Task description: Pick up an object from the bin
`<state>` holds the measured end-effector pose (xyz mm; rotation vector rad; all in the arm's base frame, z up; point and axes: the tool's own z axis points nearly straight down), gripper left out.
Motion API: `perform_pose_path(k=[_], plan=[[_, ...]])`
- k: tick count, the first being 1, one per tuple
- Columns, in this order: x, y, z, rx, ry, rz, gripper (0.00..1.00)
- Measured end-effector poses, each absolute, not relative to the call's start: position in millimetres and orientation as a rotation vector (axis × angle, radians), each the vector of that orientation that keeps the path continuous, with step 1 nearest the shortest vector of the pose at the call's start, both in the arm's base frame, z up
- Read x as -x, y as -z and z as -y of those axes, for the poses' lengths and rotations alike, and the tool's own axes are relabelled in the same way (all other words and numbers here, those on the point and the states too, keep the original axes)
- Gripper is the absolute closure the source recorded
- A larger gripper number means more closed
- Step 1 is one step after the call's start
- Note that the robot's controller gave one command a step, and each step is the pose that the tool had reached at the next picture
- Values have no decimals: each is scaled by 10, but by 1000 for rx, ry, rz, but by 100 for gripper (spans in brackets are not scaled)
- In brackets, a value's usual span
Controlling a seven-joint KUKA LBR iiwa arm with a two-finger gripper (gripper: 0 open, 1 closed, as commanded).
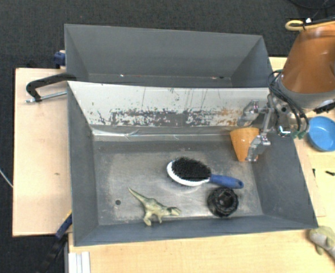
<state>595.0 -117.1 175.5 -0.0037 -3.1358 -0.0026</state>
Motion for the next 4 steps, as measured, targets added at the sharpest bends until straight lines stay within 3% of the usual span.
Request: perform_pose_path(k=[1,2,3,4], plan=[[-5969,-971,1363,531,3,3112,0],[-5995,-1135,1522,567,1,3099,0],[-5929,-1125,1511,821,3,3035,0],[-5996,-770,1491,1015,13,2979,0]])
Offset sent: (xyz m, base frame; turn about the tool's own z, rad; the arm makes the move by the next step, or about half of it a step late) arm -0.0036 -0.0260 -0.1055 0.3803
